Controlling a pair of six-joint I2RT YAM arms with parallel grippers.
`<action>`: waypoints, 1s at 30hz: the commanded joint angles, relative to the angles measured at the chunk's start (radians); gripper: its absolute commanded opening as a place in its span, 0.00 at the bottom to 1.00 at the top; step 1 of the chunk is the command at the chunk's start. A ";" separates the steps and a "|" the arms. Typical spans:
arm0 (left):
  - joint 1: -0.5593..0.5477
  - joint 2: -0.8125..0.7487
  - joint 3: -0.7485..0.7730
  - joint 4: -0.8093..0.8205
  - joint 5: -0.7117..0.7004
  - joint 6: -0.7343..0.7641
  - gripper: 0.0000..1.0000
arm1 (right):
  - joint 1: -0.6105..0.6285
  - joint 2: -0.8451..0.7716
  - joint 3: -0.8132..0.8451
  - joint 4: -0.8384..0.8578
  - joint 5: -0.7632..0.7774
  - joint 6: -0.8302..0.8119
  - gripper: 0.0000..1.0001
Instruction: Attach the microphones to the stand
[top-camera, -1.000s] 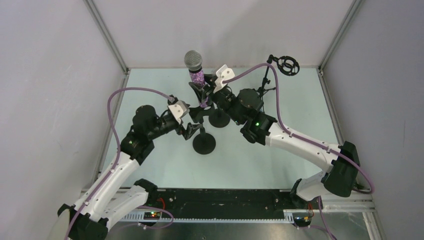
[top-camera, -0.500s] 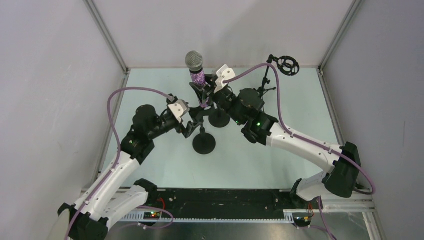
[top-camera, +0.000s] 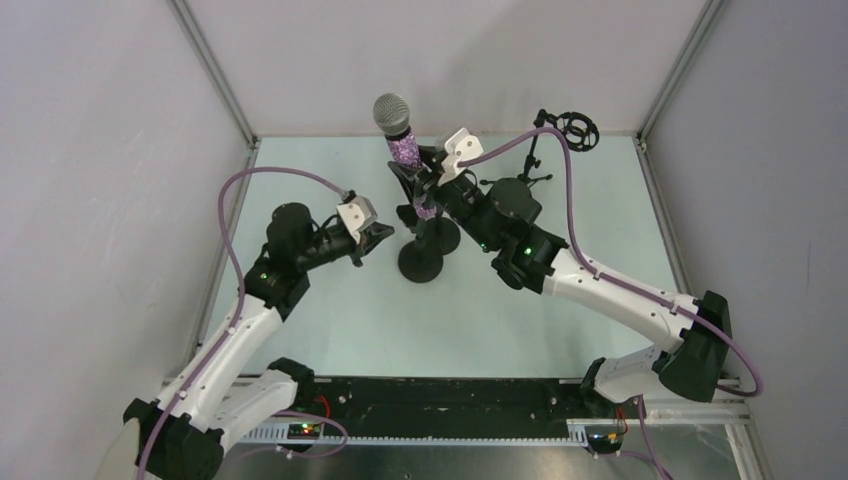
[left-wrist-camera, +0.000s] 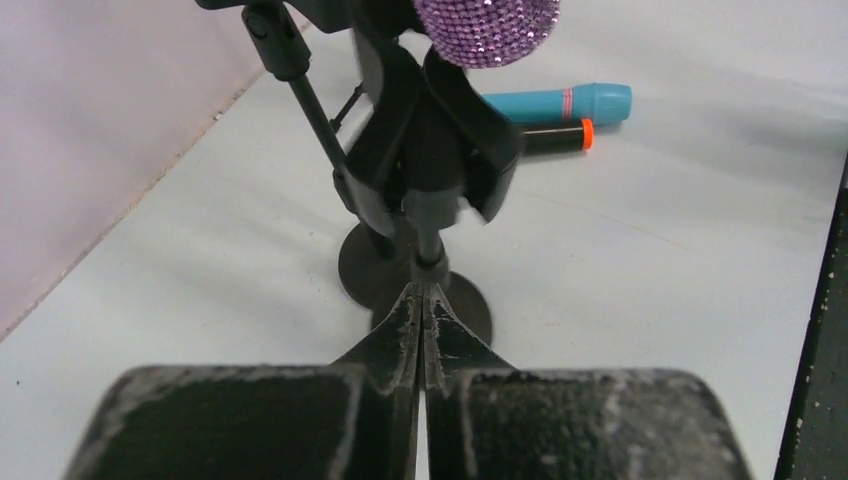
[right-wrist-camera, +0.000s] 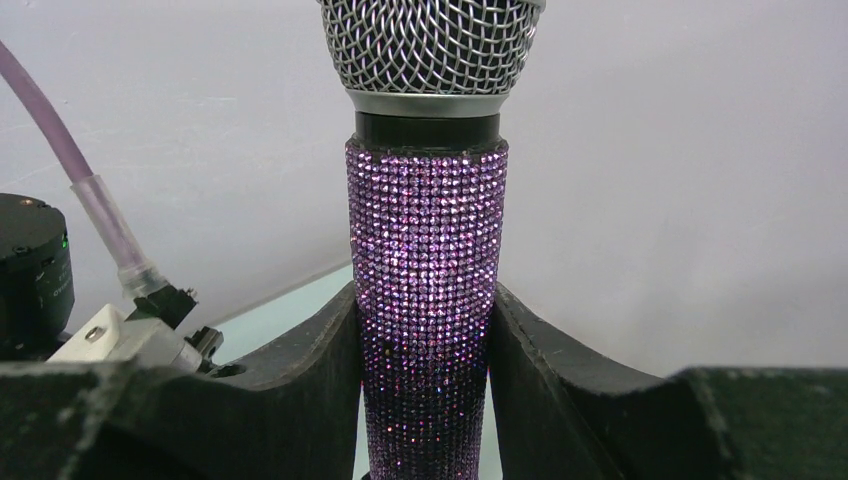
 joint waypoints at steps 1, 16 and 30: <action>0.014 -0.014 0.024 0.039 0.002 -0.003 0.00 | 0.006 -0.047 -0.017 0.077 0.030 -0.014 0.00; -0.005 -0.037 0.049 0.004 -0.023 -0.118 1.00 | -0.025 -0.036 -0.018 0.107 0.047 -0.012 0.00; -0.181 0.008 0.078 0.060 -0.179 -0.168 1.00 | -0.062 -0.098 -0.011 0.045 0.051 0.001 0.00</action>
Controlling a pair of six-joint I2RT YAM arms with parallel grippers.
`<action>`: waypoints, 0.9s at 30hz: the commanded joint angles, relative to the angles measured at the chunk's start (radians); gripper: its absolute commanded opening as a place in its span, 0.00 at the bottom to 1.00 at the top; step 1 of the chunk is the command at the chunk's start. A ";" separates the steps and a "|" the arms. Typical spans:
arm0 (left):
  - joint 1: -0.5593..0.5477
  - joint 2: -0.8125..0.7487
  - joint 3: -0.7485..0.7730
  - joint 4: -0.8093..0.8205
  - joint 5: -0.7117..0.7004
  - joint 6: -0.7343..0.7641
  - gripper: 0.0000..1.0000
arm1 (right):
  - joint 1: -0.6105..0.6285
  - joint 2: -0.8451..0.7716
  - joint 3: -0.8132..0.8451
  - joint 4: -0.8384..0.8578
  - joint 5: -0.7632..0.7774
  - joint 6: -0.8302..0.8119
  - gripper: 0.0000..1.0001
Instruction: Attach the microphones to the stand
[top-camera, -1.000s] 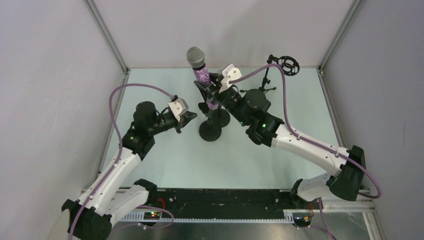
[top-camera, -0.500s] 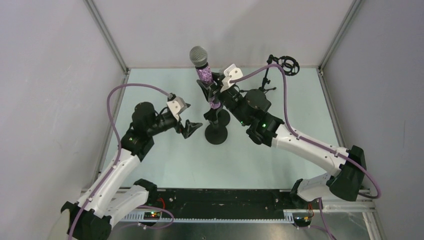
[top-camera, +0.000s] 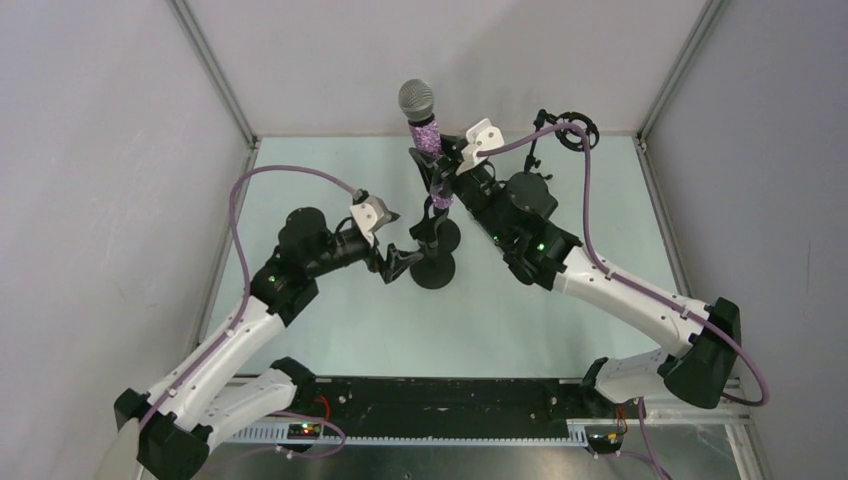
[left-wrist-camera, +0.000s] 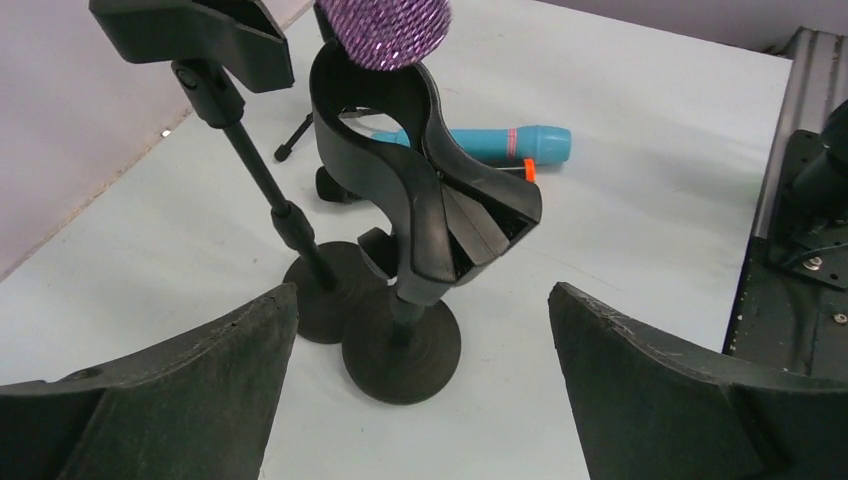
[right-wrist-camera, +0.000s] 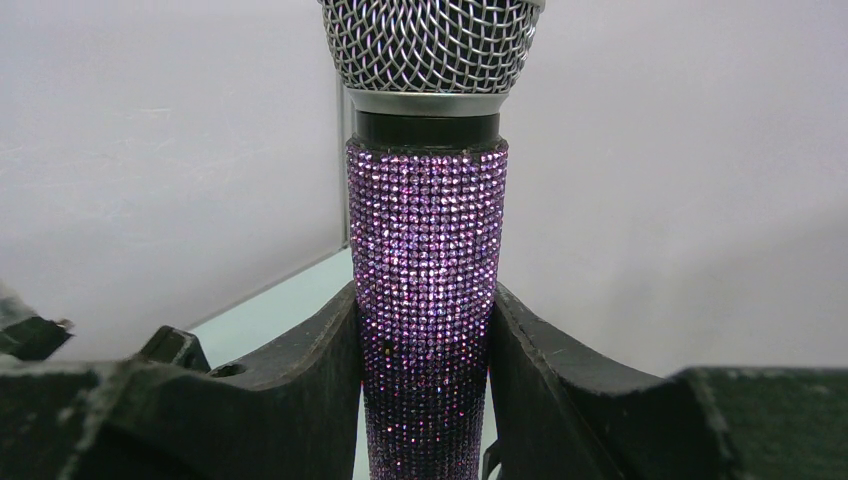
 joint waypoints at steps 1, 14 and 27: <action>-0.036 0.019 0.047 0.055 -0.093 -0.030 1.00 | -0.002 -0.057 0.019 0.046 0.018 0.005 0.00; -0.186 0.066 0.157 0.063 -0.380 0.006 0.98 | -0.008 -0.054 0.001 0.053 0.024 0.014 0.00; -0.228 0.283 0.292 -0.034 -0.505 0.079 0.98 | -0.030 -0.190 -0.088 0.060 0.077 0.001 0.00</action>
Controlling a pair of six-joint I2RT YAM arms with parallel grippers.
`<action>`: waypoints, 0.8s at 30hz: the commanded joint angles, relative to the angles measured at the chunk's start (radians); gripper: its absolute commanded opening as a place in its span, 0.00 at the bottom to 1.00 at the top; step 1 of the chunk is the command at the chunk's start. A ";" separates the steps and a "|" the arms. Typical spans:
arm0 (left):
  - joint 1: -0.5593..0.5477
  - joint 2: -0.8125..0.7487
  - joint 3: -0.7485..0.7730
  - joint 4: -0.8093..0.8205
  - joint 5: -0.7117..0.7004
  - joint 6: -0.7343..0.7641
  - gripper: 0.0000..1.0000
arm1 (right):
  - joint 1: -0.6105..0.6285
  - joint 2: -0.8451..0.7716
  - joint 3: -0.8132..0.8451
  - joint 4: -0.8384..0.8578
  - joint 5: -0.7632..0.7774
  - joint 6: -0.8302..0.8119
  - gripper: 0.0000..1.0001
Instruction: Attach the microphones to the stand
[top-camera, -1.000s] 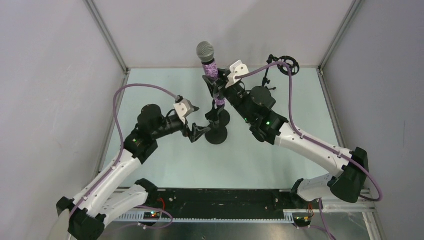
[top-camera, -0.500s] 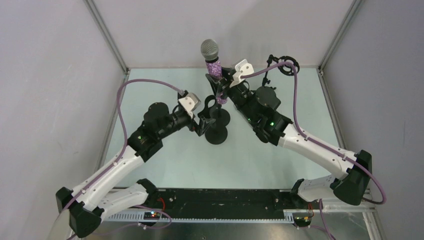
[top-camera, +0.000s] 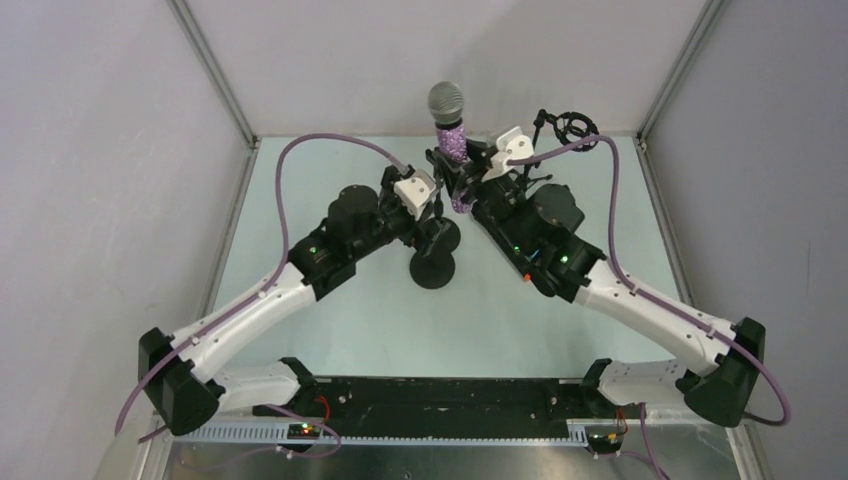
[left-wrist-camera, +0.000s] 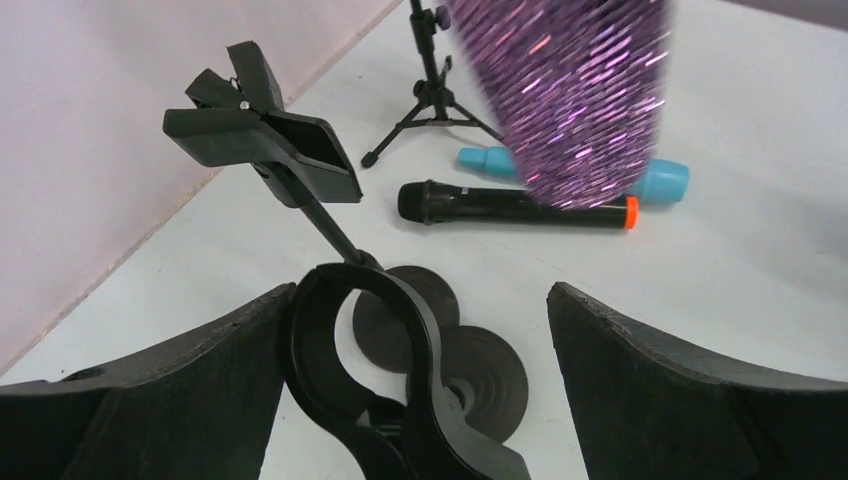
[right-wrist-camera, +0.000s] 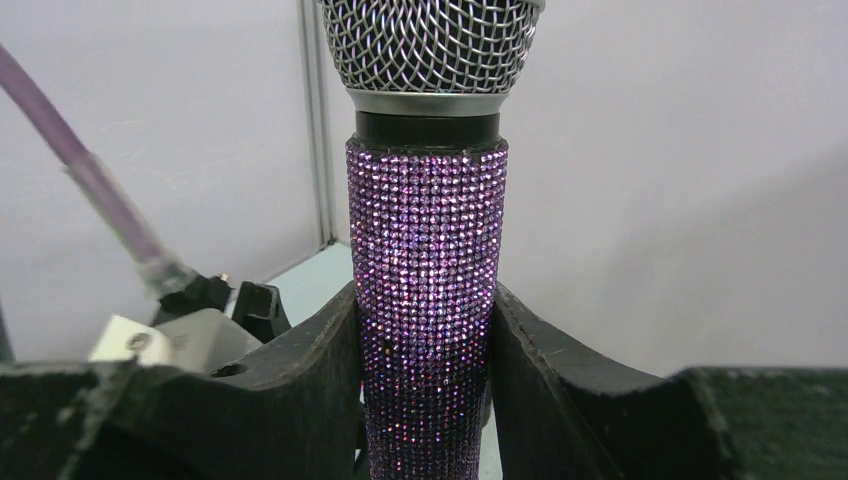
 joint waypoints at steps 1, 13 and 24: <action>-0.004 0.037 0.072 -0.040 -0.065 0.031 0.98 | -0.018 -0.095 -0.012 0.071 0.026 -0.002 0.00; -0.007 0.105 0.248 -0.241 -0.155 0.016 0.16 | -0.062 -0.167 -0.063 0.060 0.013 0.025 0.00; -0.053 0.057 0.379 -0.463 -0.202 0.041 0.00 | -0.062 -0.172 -0.065 0.059 0.009 0.053 0.00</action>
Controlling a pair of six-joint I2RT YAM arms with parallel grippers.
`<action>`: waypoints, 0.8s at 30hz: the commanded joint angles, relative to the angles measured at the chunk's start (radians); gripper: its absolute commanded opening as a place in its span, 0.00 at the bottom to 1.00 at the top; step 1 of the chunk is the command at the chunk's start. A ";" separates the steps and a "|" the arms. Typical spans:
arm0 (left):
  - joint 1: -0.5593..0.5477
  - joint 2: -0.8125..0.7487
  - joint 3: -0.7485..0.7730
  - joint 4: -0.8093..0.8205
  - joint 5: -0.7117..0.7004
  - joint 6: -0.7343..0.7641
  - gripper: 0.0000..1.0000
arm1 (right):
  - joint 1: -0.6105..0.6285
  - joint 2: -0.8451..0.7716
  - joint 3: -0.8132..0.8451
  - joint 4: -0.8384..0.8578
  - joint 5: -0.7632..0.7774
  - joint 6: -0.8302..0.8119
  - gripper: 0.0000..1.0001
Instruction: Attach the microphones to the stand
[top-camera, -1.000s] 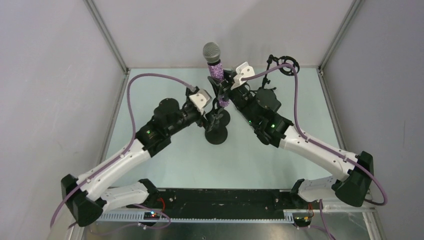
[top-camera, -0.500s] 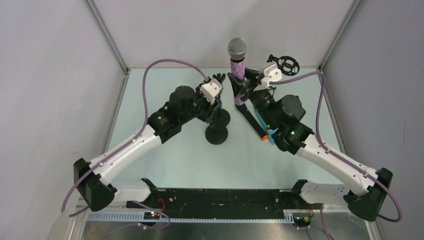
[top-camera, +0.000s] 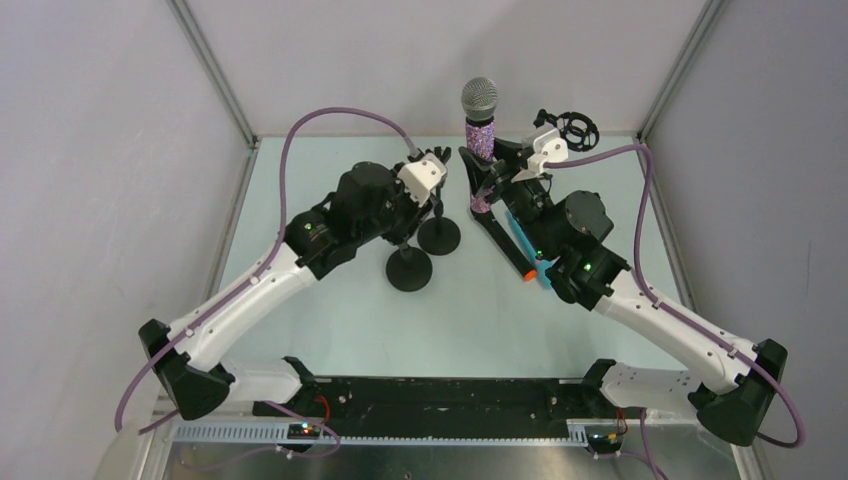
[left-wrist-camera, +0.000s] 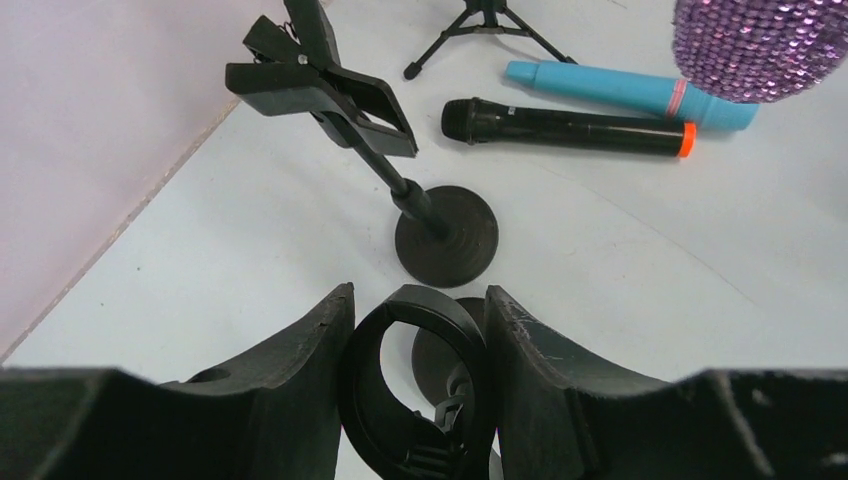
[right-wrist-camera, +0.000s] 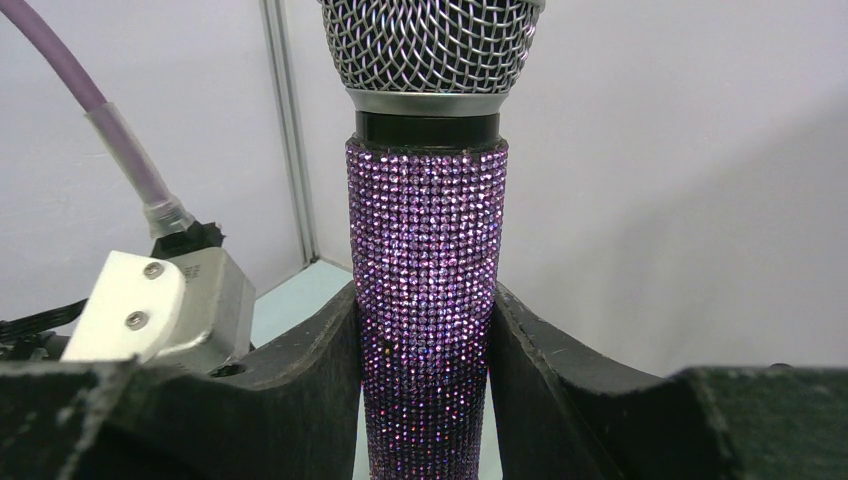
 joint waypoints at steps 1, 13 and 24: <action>-0.029 -0.065 0.075 -0.058 -0.034 0.011 0.00 | -0.001 -0.034 0.011 0.064 0.000 0.024 0.00; -0.065 -0.129 0.039 -0.182 0.005 -0.118 0.02 | -0.001 -0.025 0.015 0.042 0.010 0.048 0.00; -0.065 -0.051 0.046 -0.208 0.041 -0.119 0.06 | -0.002 -0.008 0.017 0.055 0.014 0.049 0.00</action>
